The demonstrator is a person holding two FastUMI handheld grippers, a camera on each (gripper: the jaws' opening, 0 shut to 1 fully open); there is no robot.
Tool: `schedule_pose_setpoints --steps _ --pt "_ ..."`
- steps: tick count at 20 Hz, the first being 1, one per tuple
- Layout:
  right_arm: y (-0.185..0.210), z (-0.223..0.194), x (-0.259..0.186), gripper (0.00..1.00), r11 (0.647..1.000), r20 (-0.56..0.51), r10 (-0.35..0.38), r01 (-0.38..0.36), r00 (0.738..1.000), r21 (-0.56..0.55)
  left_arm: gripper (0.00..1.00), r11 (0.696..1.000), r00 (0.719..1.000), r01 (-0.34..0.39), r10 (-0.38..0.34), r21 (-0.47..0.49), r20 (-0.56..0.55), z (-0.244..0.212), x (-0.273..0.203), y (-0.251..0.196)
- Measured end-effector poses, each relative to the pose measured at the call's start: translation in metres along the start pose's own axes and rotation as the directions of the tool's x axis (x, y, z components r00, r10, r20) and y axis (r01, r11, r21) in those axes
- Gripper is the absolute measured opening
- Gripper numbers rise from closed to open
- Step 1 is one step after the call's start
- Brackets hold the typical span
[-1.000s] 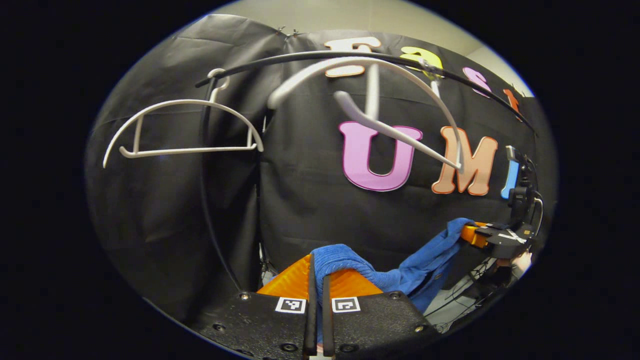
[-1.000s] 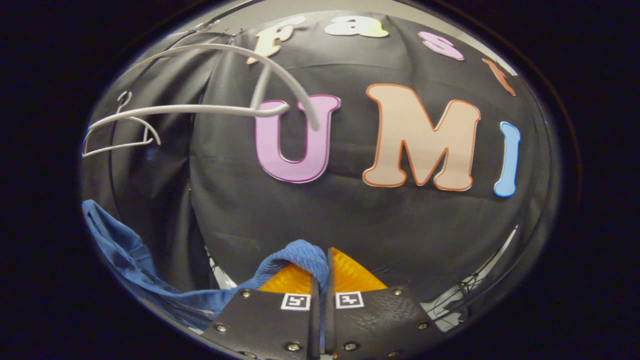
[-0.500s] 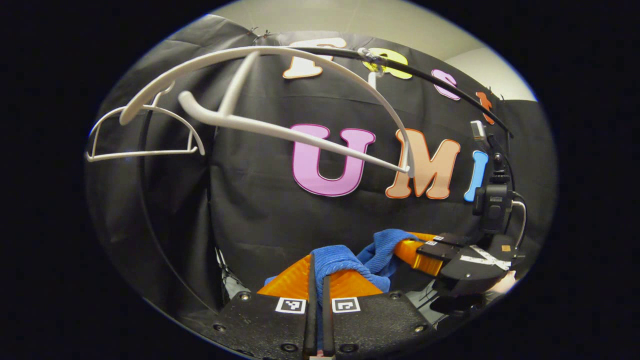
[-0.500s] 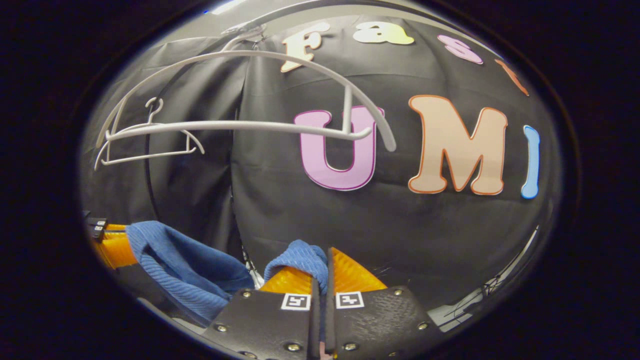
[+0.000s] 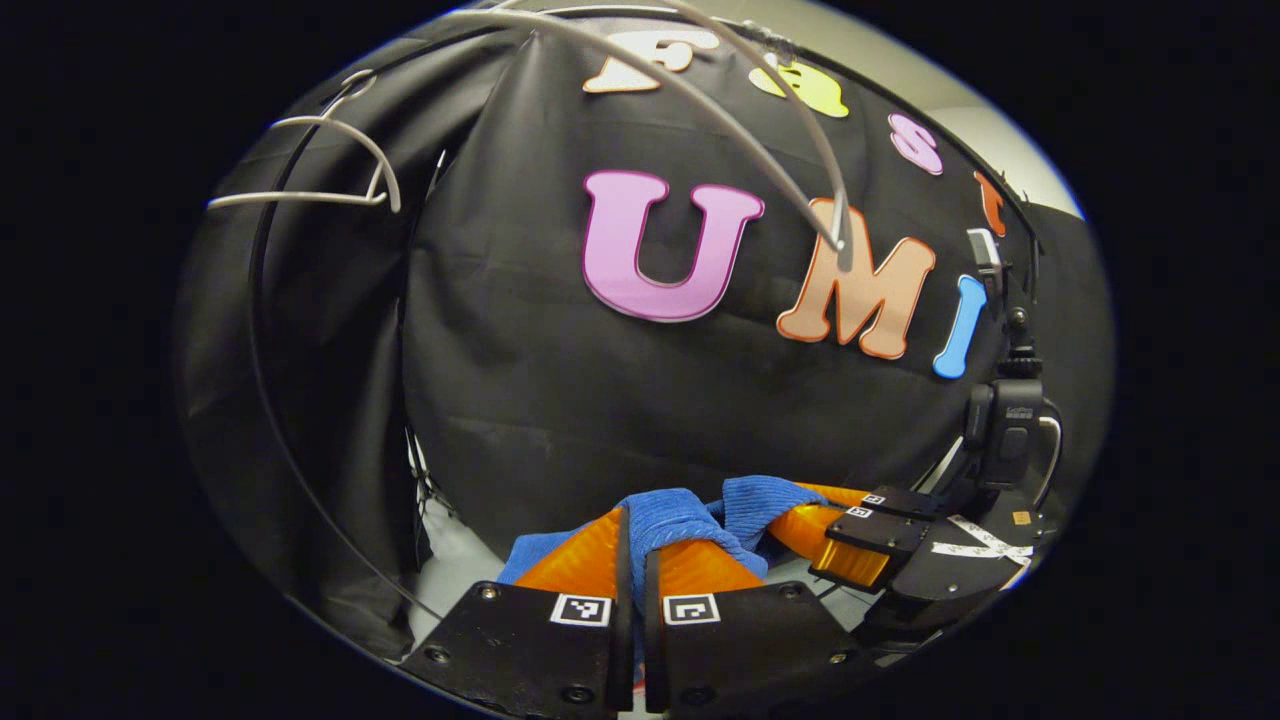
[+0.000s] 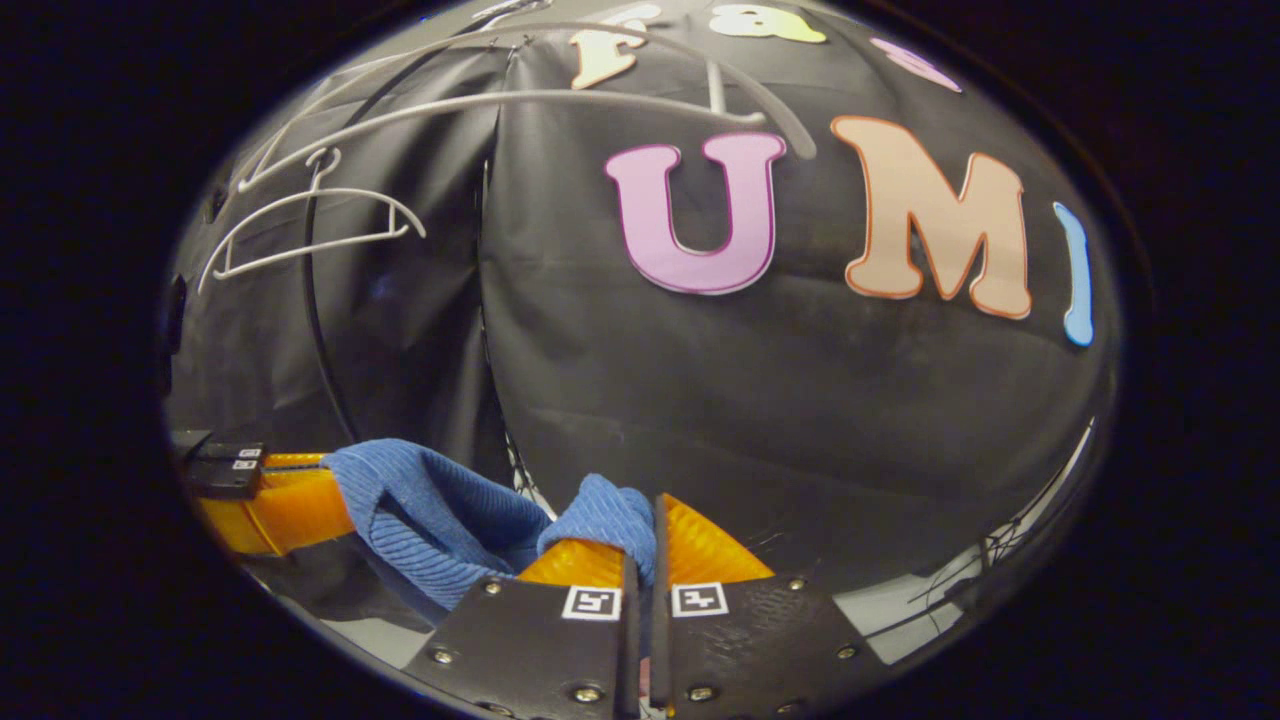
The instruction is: Grasp the clothes on the hanger with both hands and then place them into the laundry hamper below.
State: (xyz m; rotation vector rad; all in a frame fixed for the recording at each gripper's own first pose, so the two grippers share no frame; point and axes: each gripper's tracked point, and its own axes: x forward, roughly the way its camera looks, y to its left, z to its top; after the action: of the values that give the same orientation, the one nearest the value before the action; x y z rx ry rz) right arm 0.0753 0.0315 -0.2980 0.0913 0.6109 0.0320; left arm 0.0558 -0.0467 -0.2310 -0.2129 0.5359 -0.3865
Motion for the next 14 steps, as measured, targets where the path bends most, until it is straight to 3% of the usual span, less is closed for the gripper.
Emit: schedule_pose_setpoints --steps 1,2,14 --pt "-0.001 -0.01 0.001 0.0 1.0 -0.021 -0.002 0.002 1.0 -0.002 0.05 1.0 1.0 -0.002 0.002 0.001 -0.019 -0.01 0.002 0.003" --pt "-0.002 -0.019 0.003 0.05 1.0 -0.042 -0.003 0.003 0.999 -0.003 0.05 1.0 0.999 -0.003 0.003 0.003 -0.038 -0.019 0.003 0.004" --pt "-0.014 -0.107 0.001 0.05 0.999 -0.218 -0.033 0.029 0.975 -0.02 0.05 0.999 0.976 -0.023 0.029 0.032 -0.214 -0.096 0.012 0.015"
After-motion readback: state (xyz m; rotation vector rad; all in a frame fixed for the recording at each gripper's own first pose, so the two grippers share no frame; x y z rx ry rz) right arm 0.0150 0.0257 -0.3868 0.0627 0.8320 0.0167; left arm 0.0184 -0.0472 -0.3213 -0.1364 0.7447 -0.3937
